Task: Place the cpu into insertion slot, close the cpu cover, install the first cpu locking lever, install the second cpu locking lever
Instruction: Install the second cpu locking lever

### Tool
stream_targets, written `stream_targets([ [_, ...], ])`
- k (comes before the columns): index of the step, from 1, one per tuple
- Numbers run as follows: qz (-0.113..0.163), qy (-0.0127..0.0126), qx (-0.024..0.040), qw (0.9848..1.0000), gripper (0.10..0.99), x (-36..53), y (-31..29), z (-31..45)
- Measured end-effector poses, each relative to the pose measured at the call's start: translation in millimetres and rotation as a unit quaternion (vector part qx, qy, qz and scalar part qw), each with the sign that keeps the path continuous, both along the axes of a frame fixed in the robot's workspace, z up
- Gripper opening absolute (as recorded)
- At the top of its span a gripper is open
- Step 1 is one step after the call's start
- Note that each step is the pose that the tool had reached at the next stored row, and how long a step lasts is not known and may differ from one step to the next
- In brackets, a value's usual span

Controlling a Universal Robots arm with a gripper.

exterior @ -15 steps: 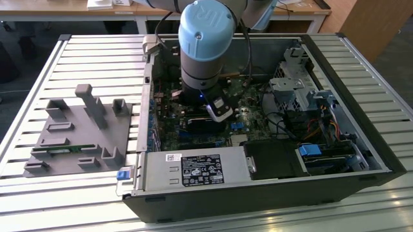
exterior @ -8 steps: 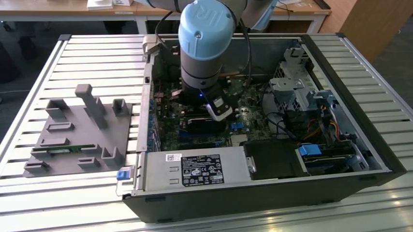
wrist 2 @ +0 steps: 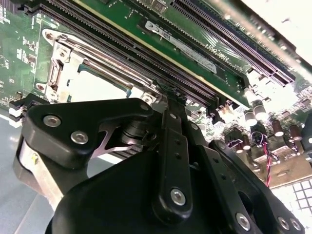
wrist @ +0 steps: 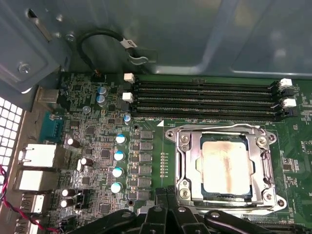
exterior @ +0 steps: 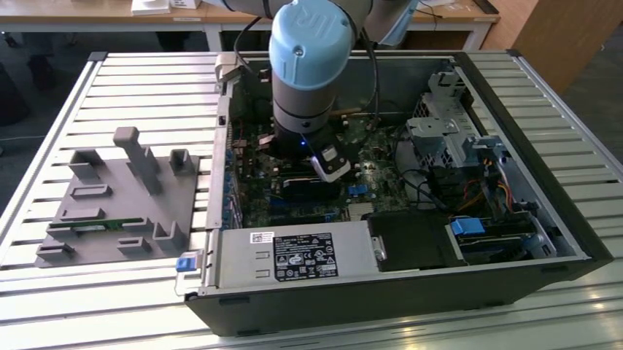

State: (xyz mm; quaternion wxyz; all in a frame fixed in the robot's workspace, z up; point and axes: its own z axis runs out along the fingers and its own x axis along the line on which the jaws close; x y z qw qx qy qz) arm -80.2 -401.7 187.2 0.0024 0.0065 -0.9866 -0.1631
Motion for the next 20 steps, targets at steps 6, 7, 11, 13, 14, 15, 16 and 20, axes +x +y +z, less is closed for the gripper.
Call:
stream_targets([
  [6, 0.0, 0.0, -0.0072, 1.0, 0.106, -0.1, 0.4, 2.7],
  [7, 0.0, 0.0, -0.0106, 0.9999, 0.106, -0.1, 1.1, 2.7],
  [11, 0.0, 0.0001, -0.0145, 0.9999, 0.106, -0.1, 4.1, 2.4],
  [13, 0.0, -0.0001, -0.0143, 0.9999, 0.106, 0.0, 5.0, 2.2],
  [14, 0.0, 0.0, -0.0145, 0.9999, 0.106, -0.1, 4.9, 2.2],
  [15, 0.0, 0.0, -0.0151, 0.9999, 0.106, -0.1, 5.1, 2.1],
  [16, 0.0, 0.0, -0.0159, 0.9999, 0.106, -0.1, 5.1, 2.1],
  [20, 0.0, 0.0, -0.0178, 0.9998, 0.106, -0.1, 5.0, 2.2],
])
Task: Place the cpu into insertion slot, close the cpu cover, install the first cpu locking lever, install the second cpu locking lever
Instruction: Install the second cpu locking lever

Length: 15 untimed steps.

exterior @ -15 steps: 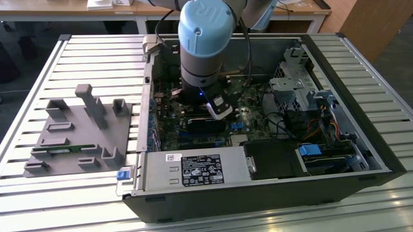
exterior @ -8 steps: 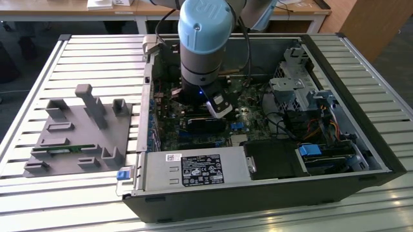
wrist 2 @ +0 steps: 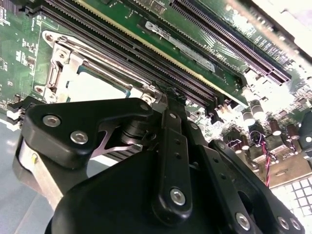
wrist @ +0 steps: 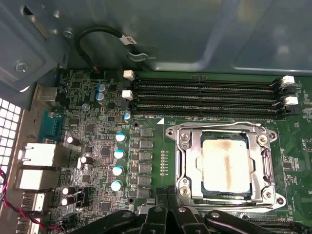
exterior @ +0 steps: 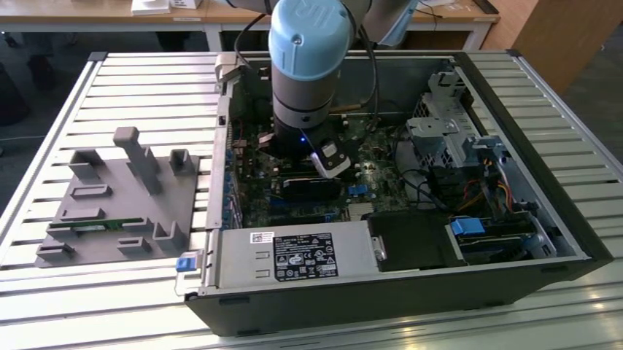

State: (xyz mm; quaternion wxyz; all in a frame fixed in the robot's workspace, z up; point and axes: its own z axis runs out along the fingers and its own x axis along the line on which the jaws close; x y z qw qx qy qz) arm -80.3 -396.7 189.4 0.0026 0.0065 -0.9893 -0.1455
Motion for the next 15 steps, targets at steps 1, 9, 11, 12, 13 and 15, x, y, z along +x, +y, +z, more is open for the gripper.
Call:
stream_targets([
  [1, 0.0, 0.0, -0.0001, 1.0, 0.106, 0.0, 0.0, 0.0],
  [9, 0.0, 0.0, -0.0001, 1.0, 0.106, 0.0, 0.1, 7.4],
  [11, 0.0, -0.0001, 0.0, 1.0, 0.106, 0.0, 0.1, 12.1],
  [12, 0.0, -0.0001, -0.0001, 1.0, 0.106, 0.0, 0.0, 14.5],
  [13, 0.0, 0.0, -0.0001, 1.0, 0.106, 0.0, 0.0, 16.6],
  [15, 0.0, -0.0001, -0.0001, 1.0, 0.106, 0.0, 0.1, 20.3],
])
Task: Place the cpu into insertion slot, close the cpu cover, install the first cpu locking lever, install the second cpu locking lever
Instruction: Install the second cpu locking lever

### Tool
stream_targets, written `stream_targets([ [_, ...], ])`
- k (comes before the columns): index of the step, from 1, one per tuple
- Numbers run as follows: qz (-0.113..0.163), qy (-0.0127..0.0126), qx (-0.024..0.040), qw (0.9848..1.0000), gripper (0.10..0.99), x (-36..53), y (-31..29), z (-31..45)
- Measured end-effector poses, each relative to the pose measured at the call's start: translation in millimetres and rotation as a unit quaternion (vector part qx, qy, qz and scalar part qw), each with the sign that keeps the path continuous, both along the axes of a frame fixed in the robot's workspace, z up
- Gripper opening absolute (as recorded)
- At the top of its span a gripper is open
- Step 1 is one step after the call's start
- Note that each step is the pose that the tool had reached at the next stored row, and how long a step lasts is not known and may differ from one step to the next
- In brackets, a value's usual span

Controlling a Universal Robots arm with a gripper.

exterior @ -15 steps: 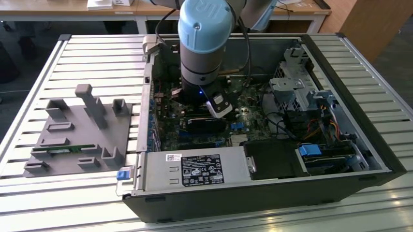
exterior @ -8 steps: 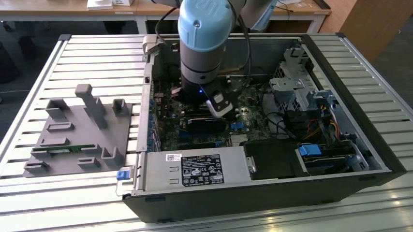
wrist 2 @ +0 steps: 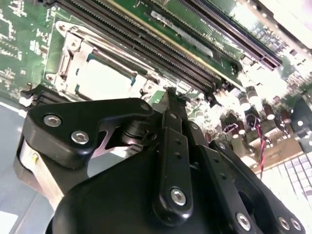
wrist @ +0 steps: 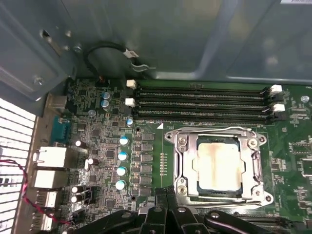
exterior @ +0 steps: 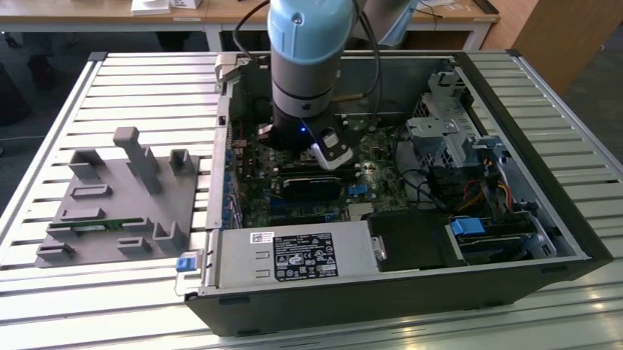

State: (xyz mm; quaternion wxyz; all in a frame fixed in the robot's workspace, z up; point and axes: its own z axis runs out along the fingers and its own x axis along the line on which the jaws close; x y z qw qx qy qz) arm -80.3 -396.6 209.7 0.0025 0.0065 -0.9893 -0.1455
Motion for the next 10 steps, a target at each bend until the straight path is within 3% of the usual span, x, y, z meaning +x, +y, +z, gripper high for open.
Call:
stream_targets([
  [5, 0.0, 0.0, 0.0, 1.0, 0.106, 0.0, 0.0, 8.8],
  [10, 0.0, -0.0001, 0.0001, 1.0, 0.106, 0.0, 0.0, 9.7],
])
